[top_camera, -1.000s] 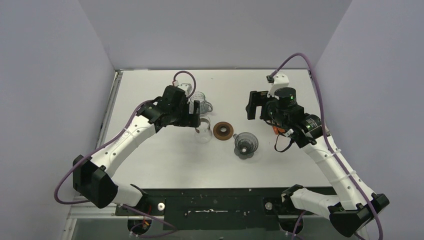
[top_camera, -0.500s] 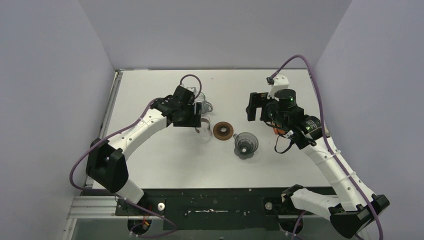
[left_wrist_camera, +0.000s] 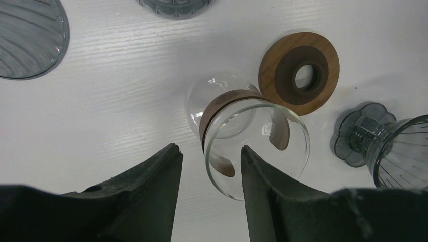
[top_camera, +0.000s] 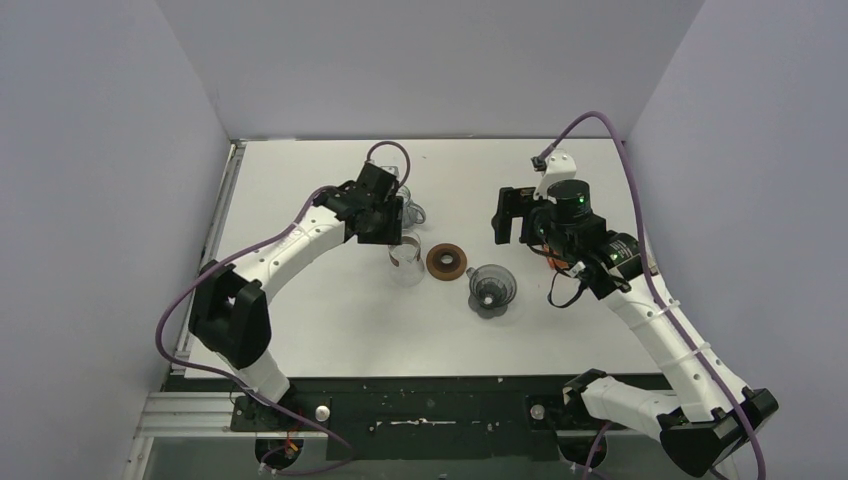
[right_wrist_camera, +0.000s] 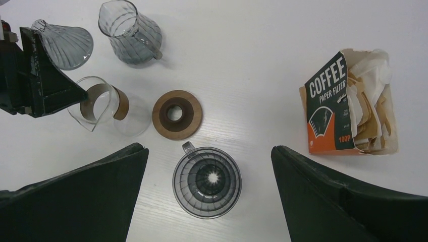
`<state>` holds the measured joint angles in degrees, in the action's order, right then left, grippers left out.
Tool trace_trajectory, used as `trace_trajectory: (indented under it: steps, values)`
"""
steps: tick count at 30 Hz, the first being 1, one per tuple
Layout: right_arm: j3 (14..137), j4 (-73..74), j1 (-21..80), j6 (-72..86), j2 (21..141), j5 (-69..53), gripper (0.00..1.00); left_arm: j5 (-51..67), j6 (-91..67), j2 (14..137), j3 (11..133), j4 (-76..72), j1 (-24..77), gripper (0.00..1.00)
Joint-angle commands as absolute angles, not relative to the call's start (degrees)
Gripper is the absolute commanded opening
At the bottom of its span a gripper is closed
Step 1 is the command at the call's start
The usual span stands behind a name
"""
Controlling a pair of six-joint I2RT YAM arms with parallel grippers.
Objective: Place the coffee filter in the dripper
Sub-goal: Pick up the coffee server from the center of the board.
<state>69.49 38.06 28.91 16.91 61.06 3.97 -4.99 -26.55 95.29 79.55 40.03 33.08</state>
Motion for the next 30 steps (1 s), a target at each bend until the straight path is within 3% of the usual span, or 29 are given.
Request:
trace_trajectory:
  steps: [1,7,21,30]
  values:
    - [69.25,35.77,28.83,16.02,59.85,4.47,1.0,-6.15,-25.49,97.1,83.56,39.7,33.13,0.42]
    - [68.62,35.95,28.77,15.91,59.85,4.75,1.0,-6.02,-24.9,98.77,84.99,40.51,33.13,0.25]
    - [67.9,36.37,28.81,16.25,59.85,5.1,1.0,-5.38,-23.58,99.57,86.05,42.43,33.22,0.0]
    - [67.85,38.17,28.83,17.25,60.46,6.42,1.0,-5.16,-22.37,98.07,85.7,43.96,33.98,0.0]
